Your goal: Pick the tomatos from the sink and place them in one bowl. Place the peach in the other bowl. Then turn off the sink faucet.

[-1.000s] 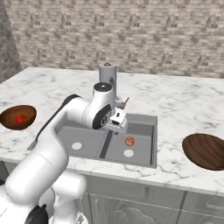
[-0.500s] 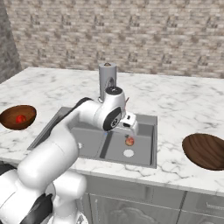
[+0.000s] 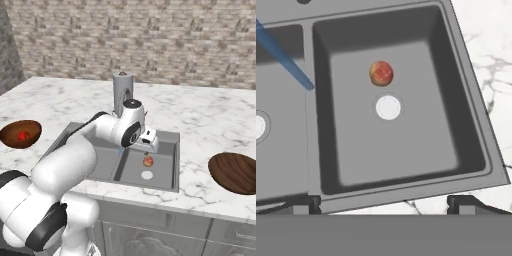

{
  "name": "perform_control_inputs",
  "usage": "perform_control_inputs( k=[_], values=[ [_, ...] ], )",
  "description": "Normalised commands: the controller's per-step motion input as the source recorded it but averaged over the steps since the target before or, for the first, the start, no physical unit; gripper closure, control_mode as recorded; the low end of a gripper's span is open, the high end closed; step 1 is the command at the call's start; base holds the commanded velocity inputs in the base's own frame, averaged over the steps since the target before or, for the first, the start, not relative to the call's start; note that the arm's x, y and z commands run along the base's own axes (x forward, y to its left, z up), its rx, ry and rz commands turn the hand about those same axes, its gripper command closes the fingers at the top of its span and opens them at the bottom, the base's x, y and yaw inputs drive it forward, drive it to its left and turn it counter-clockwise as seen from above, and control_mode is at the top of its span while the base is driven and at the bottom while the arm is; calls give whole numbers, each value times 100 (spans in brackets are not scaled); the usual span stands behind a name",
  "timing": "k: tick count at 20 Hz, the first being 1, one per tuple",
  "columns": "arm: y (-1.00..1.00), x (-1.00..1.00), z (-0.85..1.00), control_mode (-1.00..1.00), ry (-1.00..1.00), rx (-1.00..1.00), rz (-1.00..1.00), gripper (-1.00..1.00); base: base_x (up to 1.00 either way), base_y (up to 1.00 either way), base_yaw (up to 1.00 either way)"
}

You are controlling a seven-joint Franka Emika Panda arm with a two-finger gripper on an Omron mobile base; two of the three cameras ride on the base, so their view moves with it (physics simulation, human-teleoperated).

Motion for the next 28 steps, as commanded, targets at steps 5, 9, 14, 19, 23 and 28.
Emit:
perform_control_inputs(
  k=[5, 9, 14, 19, 23, 28],
  values=[
    [0, 19, -31, -100, 0, 0, 0, -100, 0, 0, 0],
    [0, 17, -28, -100, 0, 0, 0, -100, 0, 0, 0],
    [0, 20, -22, -100, 0, 1, 0, -100, 0, 0, 0],
    [0, 21, -14, -100, -1, 4, 0, -100, 0, 0, 0],
    [0, 25, -9, -100, 0, 3, 0, -100, 0, 0, 0],
    [0, 21, 0, -100, -1, 1, 0, -100, 0, 0, 0]
  ],
)
